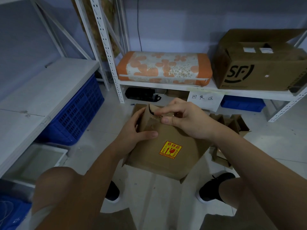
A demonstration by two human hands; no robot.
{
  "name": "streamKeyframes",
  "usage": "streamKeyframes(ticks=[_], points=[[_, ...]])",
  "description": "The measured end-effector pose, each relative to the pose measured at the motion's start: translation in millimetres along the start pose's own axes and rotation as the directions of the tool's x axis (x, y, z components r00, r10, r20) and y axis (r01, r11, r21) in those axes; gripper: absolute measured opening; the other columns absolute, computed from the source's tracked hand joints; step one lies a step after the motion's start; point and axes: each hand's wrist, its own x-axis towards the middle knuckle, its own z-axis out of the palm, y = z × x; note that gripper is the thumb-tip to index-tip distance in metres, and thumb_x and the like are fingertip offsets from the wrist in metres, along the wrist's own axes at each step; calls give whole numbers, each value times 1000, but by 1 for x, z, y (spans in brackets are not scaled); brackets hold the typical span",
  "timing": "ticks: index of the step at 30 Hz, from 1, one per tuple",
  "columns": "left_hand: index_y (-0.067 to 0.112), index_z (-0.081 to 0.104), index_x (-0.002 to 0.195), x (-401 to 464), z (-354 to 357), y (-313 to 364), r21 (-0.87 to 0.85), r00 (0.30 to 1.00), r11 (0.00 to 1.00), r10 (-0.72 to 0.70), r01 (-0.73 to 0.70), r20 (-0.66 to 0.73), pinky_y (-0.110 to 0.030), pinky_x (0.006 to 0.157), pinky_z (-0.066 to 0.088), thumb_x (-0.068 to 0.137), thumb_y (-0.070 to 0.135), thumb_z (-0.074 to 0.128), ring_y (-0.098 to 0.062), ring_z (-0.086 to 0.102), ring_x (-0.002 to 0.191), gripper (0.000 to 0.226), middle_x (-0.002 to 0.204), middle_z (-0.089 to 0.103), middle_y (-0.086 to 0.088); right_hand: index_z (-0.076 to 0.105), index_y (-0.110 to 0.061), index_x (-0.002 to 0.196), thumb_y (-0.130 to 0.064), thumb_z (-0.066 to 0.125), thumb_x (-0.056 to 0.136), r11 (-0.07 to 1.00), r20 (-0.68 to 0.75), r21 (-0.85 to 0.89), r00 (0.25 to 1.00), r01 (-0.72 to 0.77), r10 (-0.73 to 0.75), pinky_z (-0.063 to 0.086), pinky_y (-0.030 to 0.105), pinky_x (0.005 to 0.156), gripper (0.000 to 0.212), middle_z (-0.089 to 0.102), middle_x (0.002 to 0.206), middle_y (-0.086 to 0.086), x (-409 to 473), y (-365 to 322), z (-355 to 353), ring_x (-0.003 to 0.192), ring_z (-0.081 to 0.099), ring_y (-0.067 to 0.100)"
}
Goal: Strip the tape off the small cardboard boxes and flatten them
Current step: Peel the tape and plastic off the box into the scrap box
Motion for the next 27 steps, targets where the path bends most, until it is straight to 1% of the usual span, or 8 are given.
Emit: streamKeyframes(ticks=[3, 4, 5, 7, 9, 14, 22, 27], points=[[32, 42, 154, 1, 0, 0, 21, 1000, 1000, -10, 9, 11, -52, 100, 57, 62, 43, 89, -22, 63, 126, 104, 145, 58, 1, 73, -38, 93, -36, 72, 85, 998, -58, 68, 998, -15, 19, 49, 38, 90, 8, 59, 98, -2, 0, 4, 2, 94, 59, 18], [33, 41, 154, 1, 0, 1, 40, 1000, 999, -14, 13, 17, -52, 100, 57, 61, 45, 90, -22, 63, 125, 105, 146, 57, 2, 72, -38, 89, -31, 72, 88, 996, -67, 87, 997, -33, 39, 48, 36, 87, 7, 59, 97, -3, 0, 6, 3, 92, 58, 16], [35, 41, 154, 2, 0, 1, 55, 1000, 998, -20, 19, 24, -52, 100, 57, 61, 47, 90, -22, 63, 125, 106, 146, 56, 2, 70, -37, 88, -26, 71, 92, 995, -64, 89, 996, -48, 54, 46, 33, 87, 11, 58, 97, -5, -1, 9, 4, 91, 58, 12], [35, 41, 153, 3, 0, 0, 55, 999, 998, -35, 33, 29, -52, 99, 58, 59, 48, 91, -23, 64, 124, 107, 145, 57, 2, 66, -35, 88, -22, 64, 98, 994, -43, 86, 996, -70, 74, 43, 26, 87, 16, 57, 99, -7, -2, 12, 7, 92, 56, 6], [35, 41, 154, 3, 1, -1, 46, 998, 998, -48, 46, 35, -53, 98, 58, 59, 49, 91, -24, 64, 124, 108, 145, 57, 1, 64, -33, 89, -21, 60, 101, 991, -30, 103, 995, -87, 91, 43, 23, 85, 18, 56, 98, -9, -3, 13, 10, 92, 56, 2], [33, 41, 154, 2, 2, -5, 20, 996, 998, -68, 67, 55, -52, 98, 58, 60, 48, 89, -24, 65, 122, 106, 144, 58, -1, 60, -33, 87, -20, 56, 103, 987, -29, 130, 995, -92, 96, 43, 24, 80, 21, 56, 92, -11, -7, 16, 12, 85, 55, 1], [32, 48, 150, 4, 0, -5, 1, 989, 992, -124, 124, 78, -52, 99, 57, 61, 50, 88, -24, 68, 119, 100, 138, 64, 1, 61, -27, 93, -20, 54, 104, 986, -50, 156, 997, -51, 60, 45, 29, 80, 14, 59, 94, -8, -12, 24, 14, 87, 57, 9], [30, 52, 147, 7, 1, -5, -30, 981, 986, -163, 167, 101, -49, 94, 60, 62, 46, 88, -27, 70, 114, 94, 133, 68, -2, 60, -32, 92, -30, 53, 101, 982, -57, 182, 997, -46, 57, 46, 31, 79, 12, 59, 91, -15, -14, 29, 15, 87, 57, 9]])
